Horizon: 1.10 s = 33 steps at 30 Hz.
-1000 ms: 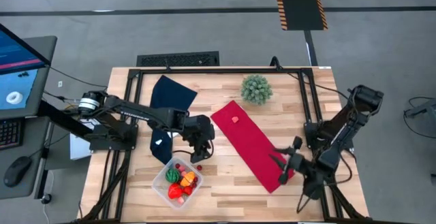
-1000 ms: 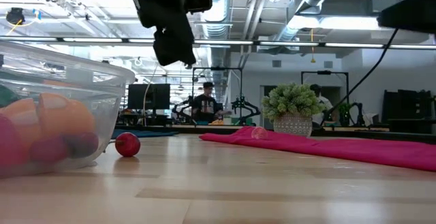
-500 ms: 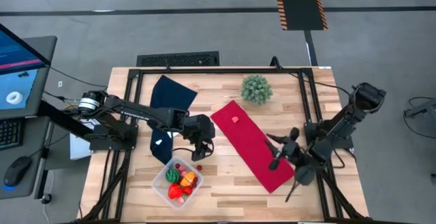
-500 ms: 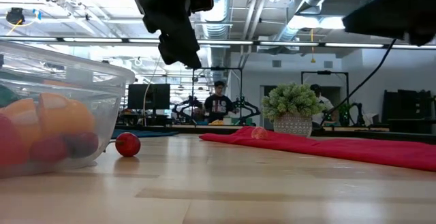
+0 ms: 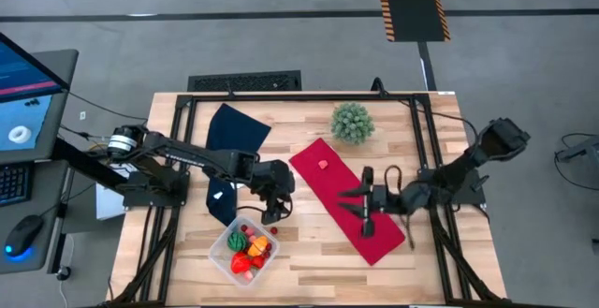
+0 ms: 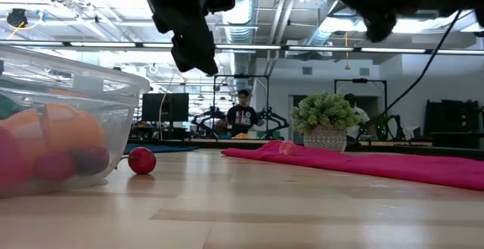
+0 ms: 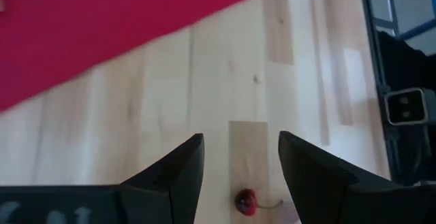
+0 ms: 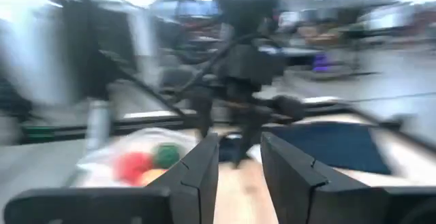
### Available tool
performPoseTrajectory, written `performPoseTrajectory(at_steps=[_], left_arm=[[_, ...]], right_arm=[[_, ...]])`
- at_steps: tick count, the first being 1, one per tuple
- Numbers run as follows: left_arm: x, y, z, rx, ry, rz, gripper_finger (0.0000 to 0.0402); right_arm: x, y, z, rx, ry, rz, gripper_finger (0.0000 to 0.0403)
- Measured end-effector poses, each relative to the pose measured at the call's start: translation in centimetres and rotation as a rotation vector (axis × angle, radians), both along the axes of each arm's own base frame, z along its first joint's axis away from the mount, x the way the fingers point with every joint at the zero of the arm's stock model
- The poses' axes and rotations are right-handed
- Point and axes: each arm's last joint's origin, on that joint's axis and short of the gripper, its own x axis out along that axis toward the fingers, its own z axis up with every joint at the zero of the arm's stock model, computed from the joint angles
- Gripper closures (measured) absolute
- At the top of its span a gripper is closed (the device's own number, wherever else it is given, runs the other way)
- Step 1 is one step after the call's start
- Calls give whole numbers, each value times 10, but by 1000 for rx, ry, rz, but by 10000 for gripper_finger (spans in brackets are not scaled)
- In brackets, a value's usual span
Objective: Pick and placing Produce into tupperware
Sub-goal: Put the cherry into the transparent bin
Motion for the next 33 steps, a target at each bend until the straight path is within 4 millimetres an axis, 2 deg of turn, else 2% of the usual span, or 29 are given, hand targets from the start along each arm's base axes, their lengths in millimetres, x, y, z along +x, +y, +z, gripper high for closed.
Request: performPoseTrajectory(at_steps=[3, 5, 9, 16, 18, 21, 28, 33], left_arm=[[-1, -5, 0, 6, -4, -28, 222], [-1, -7, 0, 27, -11, -35, 222], [-1, -7, 0, 50, -12, -16, 222], [-1, -7, 0, 65, -12, 1, 222], [-1, -6, 0, 78, -15, 12, 222], [0, -5, 0, 113, -22, 31, 222], [0, -4, -1, 109, -9, 101, 222], [-1, -4, -1, 61, 22, 185, 221]], right_arm=[[-4, -19, 5, 74, -138, 281, 268], [-8, -30, 7, 65, -195, 362, 269], [-20, -52, -10, 55, -83, 212, 270], [-60, -79, -40, 57, 20, 40, 269], [-62, -80, -46, 20, 105, -8, 270], [-64, -81, -46, 3, 139, -26, 270], [-73, -82, -72, 95, 401, -42, 269], [-77, -78, -80, 195, 477, -45, 270]])
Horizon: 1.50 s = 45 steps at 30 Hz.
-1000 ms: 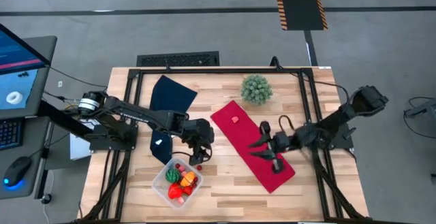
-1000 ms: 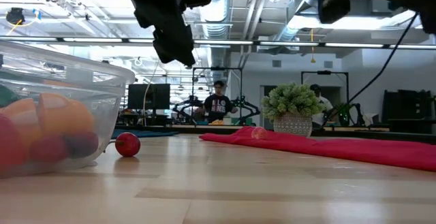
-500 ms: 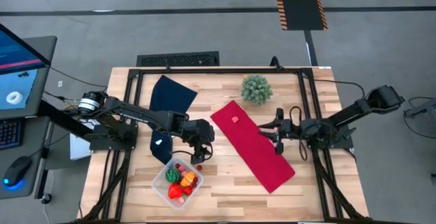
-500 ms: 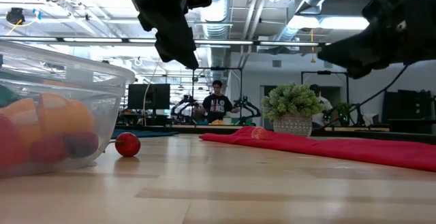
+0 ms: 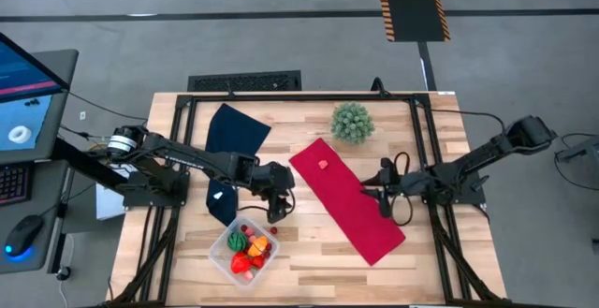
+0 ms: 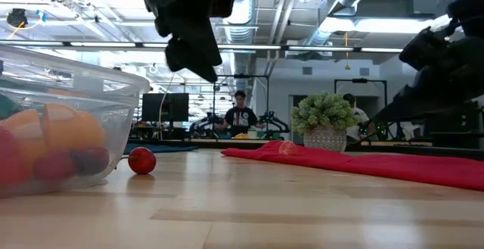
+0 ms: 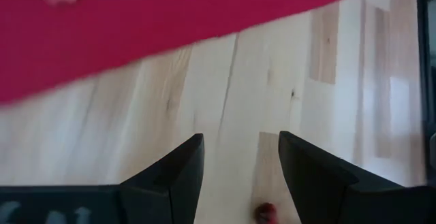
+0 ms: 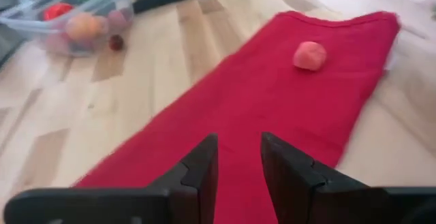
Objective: Pick and placing Produce into tupperware
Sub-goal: Put the cherry into the transparent bin
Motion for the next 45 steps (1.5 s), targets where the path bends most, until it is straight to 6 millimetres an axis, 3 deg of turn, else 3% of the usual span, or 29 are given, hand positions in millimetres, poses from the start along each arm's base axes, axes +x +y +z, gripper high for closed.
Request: performPoseTrajectory(at_steps=[6, 10, 16, 23, 27, 33, 39, 45], left_arm=[[-8, -1, -5, -171, 141, 151, 221], [-17, -10, -10, -88, 215, 248, 221], [-21, -26, -10, 9, 180, 303, 221], [-26, -42, -11, -93, 184, 455, 221], [-20, -53, -30, -132, 277, 410, 222], [5, -65, -53, -137, 440, 352, 222], [19, -67, -57, -28, 577, 332, 222], [32, -65, -50, -131, 519, 286, 222]], right_arm=[[-2, 11, 2, 2, -24, 78, 267], [-4, 17, 2, -1, -22, 123, 266], [-7, 23, 2, -21, -23, 178, 268], [-7, 23, 2, -21, -23, 177, 270], [-7, 23, 3, -19, -26, 174, 269], [-6, 24, 4, -3, -40, 171, 270], [-6, 24, 4, 12, -44, 166, 269], [-7, 23, 3, 9, -30, 165, 270]])
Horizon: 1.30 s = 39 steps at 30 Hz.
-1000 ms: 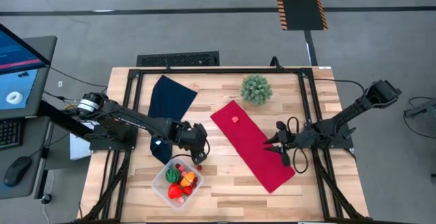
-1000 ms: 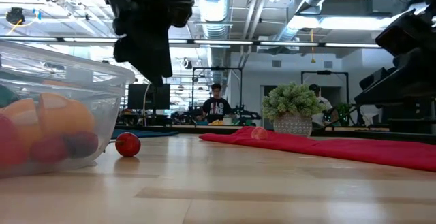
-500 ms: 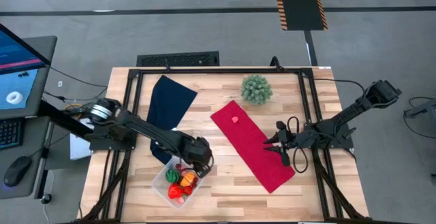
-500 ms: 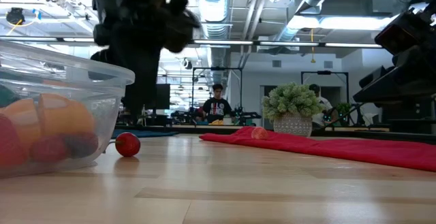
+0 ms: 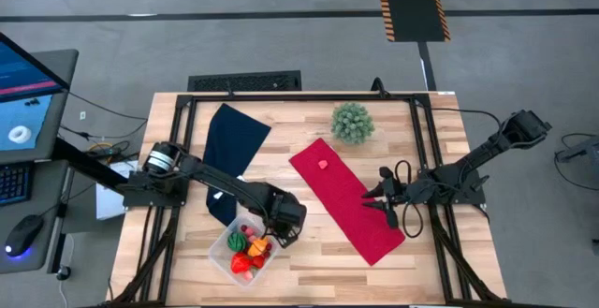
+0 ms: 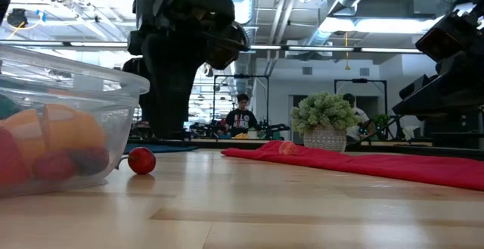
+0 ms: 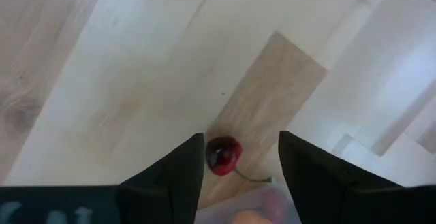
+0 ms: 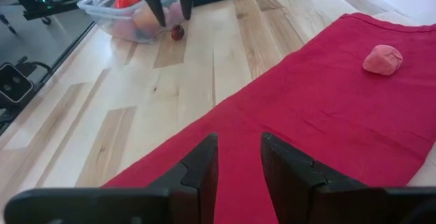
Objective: Pick and placing Produce into tupperware
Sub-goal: Put the cherry into the transparent bin
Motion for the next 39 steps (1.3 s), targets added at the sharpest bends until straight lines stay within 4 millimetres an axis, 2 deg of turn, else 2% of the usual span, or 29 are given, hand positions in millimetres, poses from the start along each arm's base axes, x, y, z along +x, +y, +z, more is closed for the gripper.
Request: performPoseTrajectory(at_steps=[3, 7, 18, 28, 39], left_arm=[[0, 2, 0, -24, 14, 3, 222], [4, 4, -13, -80, 77, -4, 222], [7, 7, -12, -100, 79, -14, 222], [8, 5, -36, -112, 191, -51, 222], [13, 3, -28, -90, 170, -42, 222]], right_arm=[[0, 0, 0, -1, 3, -1, 270], [0, 0, 0, -2, 4, 0, 268], [0, 0, 0, 7, 3, -4, 268], [0, 0, 0, 6, 5, -4, 268], [0, 0, -1, 9, 12, -7, 268]])
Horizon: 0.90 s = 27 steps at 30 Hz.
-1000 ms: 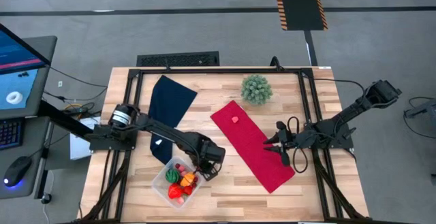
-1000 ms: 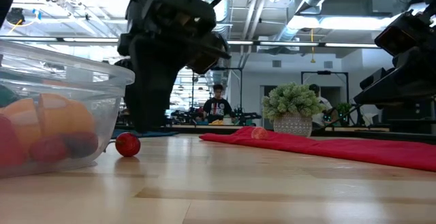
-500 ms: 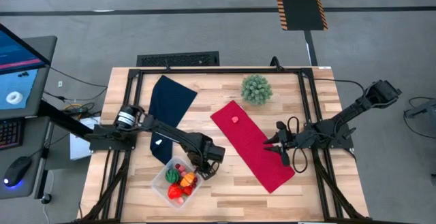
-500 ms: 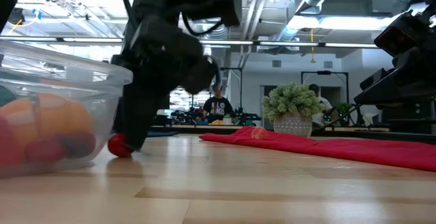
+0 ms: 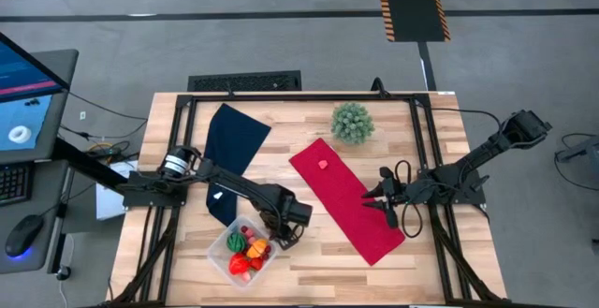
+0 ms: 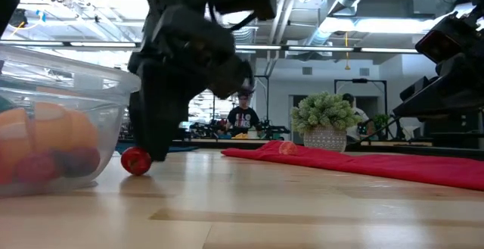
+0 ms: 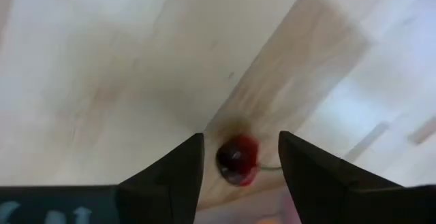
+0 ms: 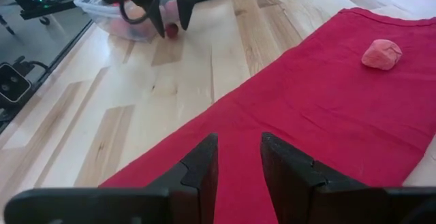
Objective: Pick and placing Produce into tupperware
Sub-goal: Put the cherry into the transparent bin
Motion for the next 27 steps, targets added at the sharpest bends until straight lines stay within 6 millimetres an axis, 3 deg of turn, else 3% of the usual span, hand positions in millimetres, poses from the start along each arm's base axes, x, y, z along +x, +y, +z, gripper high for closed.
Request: performPoseTrajectory(at_steps=[6, 27], left_arm=[[5, 0, 13, 26, 2, 31, 222], [1, -1, 11, -22, 77, 72, 222]], right_arm=[[0, 0, 0, 1, -1, 0, 270], [0, 0, 0, 2, -3, 0, 270]])
